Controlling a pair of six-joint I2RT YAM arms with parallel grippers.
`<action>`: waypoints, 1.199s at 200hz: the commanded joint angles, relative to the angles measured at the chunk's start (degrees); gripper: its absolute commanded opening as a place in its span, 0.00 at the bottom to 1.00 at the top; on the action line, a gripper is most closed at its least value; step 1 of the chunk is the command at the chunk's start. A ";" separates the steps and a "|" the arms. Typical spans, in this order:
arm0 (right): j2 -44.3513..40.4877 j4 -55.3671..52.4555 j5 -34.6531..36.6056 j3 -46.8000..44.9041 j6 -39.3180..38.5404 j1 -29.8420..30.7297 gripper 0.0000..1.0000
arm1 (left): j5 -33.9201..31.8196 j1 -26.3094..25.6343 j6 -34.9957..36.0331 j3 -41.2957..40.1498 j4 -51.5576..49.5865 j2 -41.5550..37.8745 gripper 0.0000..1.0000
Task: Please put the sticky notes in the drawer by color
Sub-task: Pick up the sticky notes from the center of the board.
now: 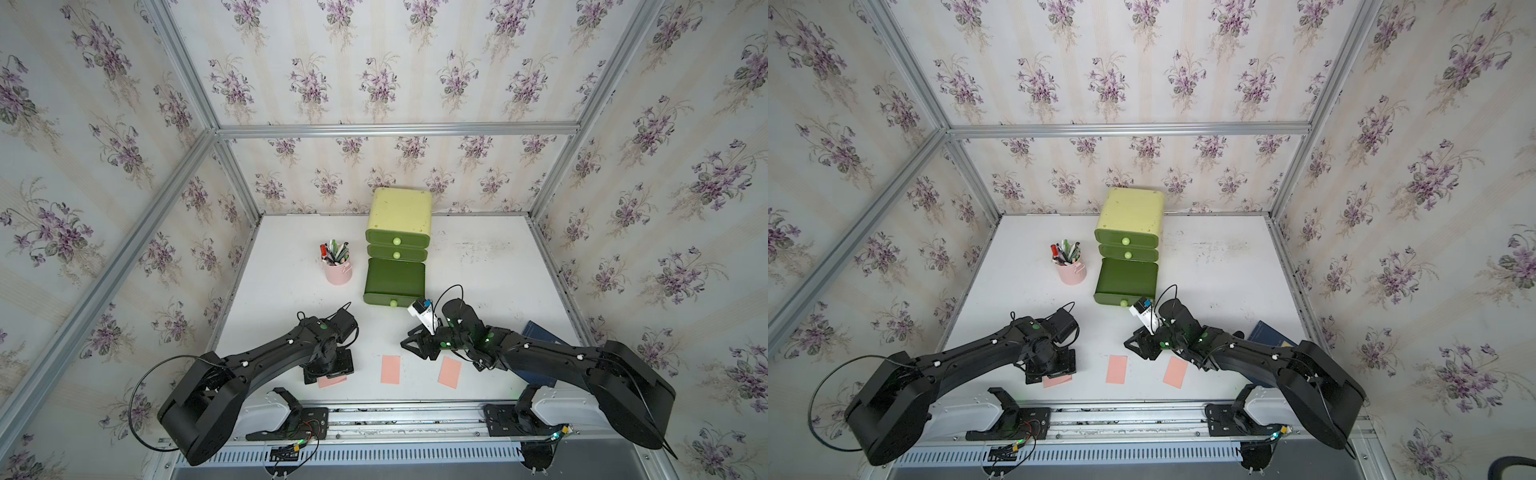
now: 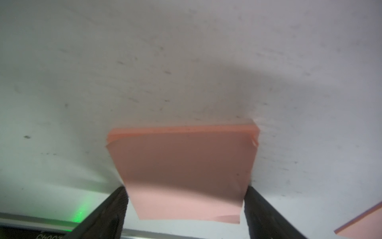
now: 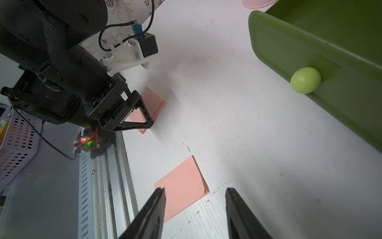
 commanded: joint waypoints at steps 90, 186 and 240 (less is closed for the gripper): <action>-1.22 1.60 0.52 -0.46 -0.85 0.51 0.51 | -3.07 0.18 4.00 0.33 2.64 1.81 0.62; -7.16 -0.35 1.75 -0.14 -1.29 -0.15 0.52 | -5.17 1.00 21.03 21.40 -5.02 0.65 0.60; -10.61 1.26 -0.65 -0.82 1.13 -5.67 0.54 | -4.86 1.65 34.25 41.83 -7.77 15.59 0.62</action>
